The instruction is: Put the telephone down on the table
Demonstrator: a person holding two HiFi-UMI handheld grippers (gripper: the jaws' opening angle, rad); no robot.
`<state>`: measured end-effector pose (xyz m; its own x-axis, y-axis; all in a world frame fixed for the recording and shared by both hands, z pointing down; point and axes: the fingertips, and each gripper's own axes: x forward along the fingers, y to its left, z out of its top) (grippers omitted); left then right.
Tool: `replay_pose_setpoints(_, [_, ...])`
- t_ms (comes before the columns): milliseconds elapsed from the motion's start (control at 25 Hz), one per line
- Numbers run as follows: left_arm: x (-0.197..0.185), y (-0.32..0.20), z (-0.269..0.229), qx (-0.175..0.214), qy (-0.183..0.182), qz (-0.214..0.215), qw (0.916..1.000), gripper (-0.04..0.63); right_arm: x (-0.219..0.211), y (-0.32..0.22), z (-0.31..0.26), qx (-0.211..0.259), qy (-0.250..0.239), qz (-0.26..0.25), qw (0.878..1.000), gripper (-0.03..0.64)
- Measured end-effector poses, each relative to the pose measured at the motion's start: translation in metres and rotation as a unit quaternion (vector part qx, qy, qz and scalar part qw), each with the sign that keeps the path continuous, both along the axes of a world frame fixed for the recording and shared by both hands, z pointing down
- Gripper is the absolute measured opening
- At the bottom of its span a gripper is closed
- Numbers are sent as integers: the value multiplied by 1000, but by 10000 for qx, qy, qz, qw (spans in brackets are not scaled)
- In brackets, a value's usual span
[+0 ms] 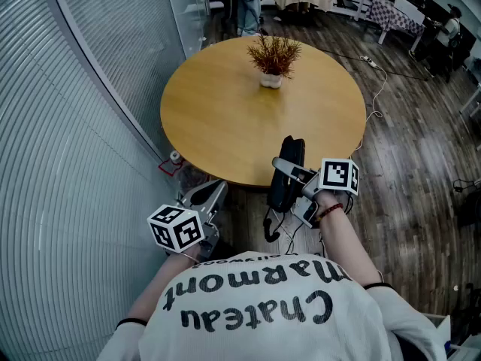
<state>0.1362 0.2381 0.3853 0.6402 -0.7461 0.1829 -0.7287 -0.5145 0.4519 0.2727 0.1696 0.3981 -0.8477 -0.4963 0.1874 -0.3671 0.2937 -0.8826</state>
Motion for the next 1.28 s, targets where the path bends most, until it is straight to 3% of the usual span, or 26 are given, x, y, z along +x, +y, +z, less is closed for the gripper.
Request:
replay_pose_setpoints(400, [-7, 3, 8, 77, 35, -25, 10000, 6, 4, -6, 4, -1, -112, 136, 9998, 302])
replay_pose_setpoints(600, [-11, 0, 17, 163, 30, -100, 9998, 6, 5, -12, 9, -40, -487, 249, 9985, 296])
replay_pose_setpoints(720, [-2, 1, 22, 196, 35, -106, 9997, 6, 9, -14, 19, -25, -357, 217, 9991, 293])
replay_pose_setpoints(960, [-7, -27, 35, 203, 105, -110, 9997, 6, -3, -40, 29, -121, -479, 147, 9987, 291])
replay_pose_setpoints(1120, [-54, -96, -1, 116, 178, 32, 9998, 6, -50, -105, -12, -176, -555, 267, 9979, 293])
replay_pose_setpoints(1280, [-155, -259, -44, -49, 210, 463, 9987, 6, -145, -254, -56, -252, -297, 641, 9972, 291])
